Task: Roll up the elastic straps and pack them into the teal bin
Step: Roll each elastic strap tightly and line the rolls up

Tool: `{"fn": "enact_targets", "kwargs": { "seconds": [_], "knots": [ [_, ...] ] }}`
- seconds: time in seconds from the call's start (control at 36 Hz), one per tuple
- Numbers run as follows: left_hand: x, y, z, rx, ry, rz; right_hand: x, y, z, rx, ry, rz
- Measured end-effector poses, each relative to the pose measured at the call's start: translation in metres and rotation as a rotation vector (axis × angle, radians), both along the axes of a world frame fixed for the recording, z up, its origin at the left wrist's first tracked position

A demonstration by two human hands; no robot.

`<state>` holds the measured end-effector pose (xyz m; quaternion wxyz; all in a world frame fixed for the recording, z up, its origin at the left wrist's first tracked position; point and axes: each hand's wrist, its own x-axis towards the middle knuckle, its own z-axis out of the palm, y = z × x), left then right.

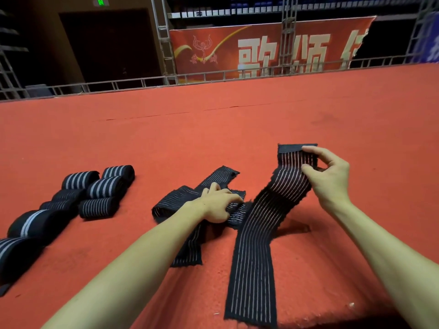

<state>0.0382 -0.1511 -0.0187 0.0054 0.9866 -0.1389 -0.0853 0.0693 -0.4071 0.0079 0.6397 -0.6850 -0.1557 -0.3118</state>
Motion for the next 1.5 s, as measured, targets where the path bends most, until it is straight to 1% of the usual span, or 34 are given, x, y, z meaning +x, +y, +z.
{"fn": "enact_targets", "kwargs": {
  "seconds": [0.06,0.11,0.17,0.22,0.28,0.39,0.5,0.64,0.83,1.03,1.22,1.28,1.39,1.5],
  "knots": [
    [0.001,-0.007,0.0,0.01,-0.035,-0.041,-0.001,-0.003,0.002,0.009,0.006,0.004],
    [0.003,-0.015,-0.001,-0.02,-0.032,-0.06,-0.003,-0.006,0.001,-0.011,0.003,0.017],
    [0.006,-0.021,-0.001,-0.074,0.009,-0.045,-0.005,-0.009,0.0,-0.032,0.007,0.052],
    [0.009,-0.024,-0.002,-0.084,0.027,-0.032,-0.007,-0.013,-0.004,-0.052,0.028,0.085],
    [0.01,-0.025,-0.004,-0.088,0.017,-0.03,-0.008,-0.017,-0.008,-0.076,0.045,0.107],
    [0.01,-0.025,-0.005,-0.175,-0.007,0.011,-0.01,-0.025,-0.017,-0.089,0.078,0.139],
    [0.012,-0.025,-0.002,-0.255,-0.019,0.052,-0.012,-0.022,-0.02,-0.085,0.08,0.147],
    [0.014,-0.022,-0.003,-0.245,-0.024,0.035,-0.012,-0.018,-0.023,-0.13,0.072,0.158],
    [0.014,-0.015,-0.006,-0.406,-0.099,0.007,-0.015,-0.015,-0.022,-0.155,0.076,0.155],
    [0.014,-0.004,0.005,-0.512,-0.079,-0.05,-0.022,-0.015,-0.021,-0.176,0.078,0.159],
    [0.007,0.013,0.02,-0.527,-0.045,-0.057,-0.028,-0.007,-0.016,-0.172,0.066,0.147],
    [0.004,0.018,0.022,-0.526,-0.073,-0.051,-0.028,-0.002,-0.015,-0.17,0.064,0.158],
    [-0.003,0.034,0.032,-0.605,-0.17,-0.003,-0.029,0.005,-0.013,-0.184,0.051,0.188],
    [-0.014,0.046,0.046,-0.598,-0.184,-0.01,-0.034,0.015,-0.005,-0.196,0.03,0.191]
  ]
}}
